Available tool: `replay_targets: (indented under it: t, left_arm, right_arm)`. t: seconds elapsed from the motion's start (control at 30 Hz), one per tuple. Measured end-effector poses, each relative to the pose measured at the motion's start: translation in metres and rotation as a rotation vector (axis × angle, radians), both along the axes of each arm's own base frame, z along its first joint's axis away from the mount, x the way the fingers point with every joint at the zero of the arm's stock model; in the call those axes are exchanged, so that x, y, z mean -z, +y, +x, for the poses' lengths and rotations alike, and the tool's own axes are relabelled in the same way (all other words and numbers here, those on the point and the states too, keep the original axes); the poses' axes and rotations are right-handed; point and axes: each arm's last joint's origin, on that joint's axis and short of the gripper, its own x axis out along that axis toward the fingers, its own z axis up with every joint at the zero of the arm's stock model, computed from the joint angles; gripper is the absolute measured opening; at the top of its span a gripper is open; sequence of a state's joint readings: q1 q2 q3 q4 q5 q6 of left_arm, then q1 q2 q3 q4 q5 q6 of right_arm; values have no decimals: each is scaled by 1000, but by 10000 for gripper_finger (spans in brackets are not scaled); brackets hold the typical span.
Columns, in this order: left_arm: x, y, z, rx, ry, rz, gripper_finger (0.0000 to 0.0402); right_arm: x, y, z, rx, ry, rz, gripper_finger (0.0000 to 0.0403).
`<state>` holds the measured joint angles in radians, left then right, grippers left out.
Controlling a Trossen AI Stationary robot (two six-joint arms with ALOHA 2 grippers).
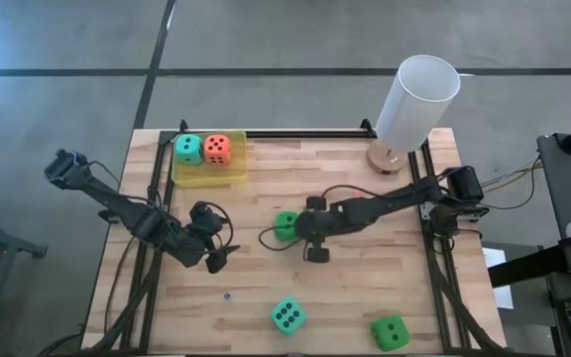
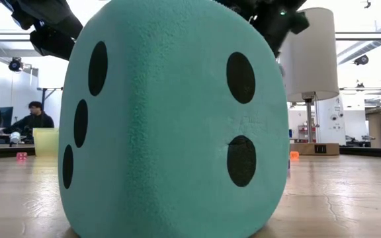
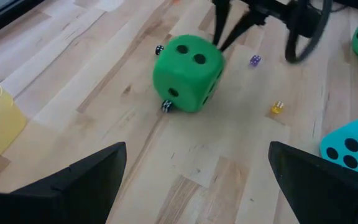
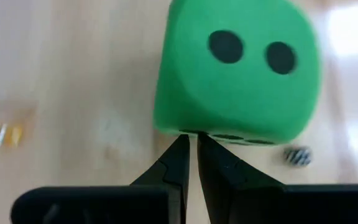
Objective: Pick & Place Dice
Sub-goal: Adjust the top green large die
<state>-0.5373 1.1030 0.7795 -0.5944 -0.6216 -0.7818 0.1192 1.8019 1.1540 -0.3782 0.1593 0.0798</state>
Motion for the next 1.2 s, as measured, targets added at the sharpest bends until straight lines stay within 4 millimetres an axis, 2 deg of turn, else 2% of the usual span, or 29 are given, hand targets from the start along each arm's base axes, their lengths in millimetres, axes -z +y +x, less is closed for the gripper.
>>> replay_targets:
  t: [0.33,0.63,0.77,0.9,1.0,1.2]
  left_arm:
    - [0,0,0,0,0,0,394]
    - [0,0,0,0,0,0,394]
    - [0,0,0,0,0,0,392]
    - [0,0,0,0,0,0,392]
    - [0,0,0,8,4,9,394]
    - [0,0,0,13,5,15,392]
  right_arm:
    - [-1,-30,13,52,-101,-13,28]
    - [-12,-36,24,50,-249,-20,28]
    - [-13,-36,22,42,-184,-28,28]
    - [-24,-29,18,-26,-106,-62,28]
    - [-29,-17,17,-97,-64,-68,28]
    - [-37,9,19,-266,-90,58,28]
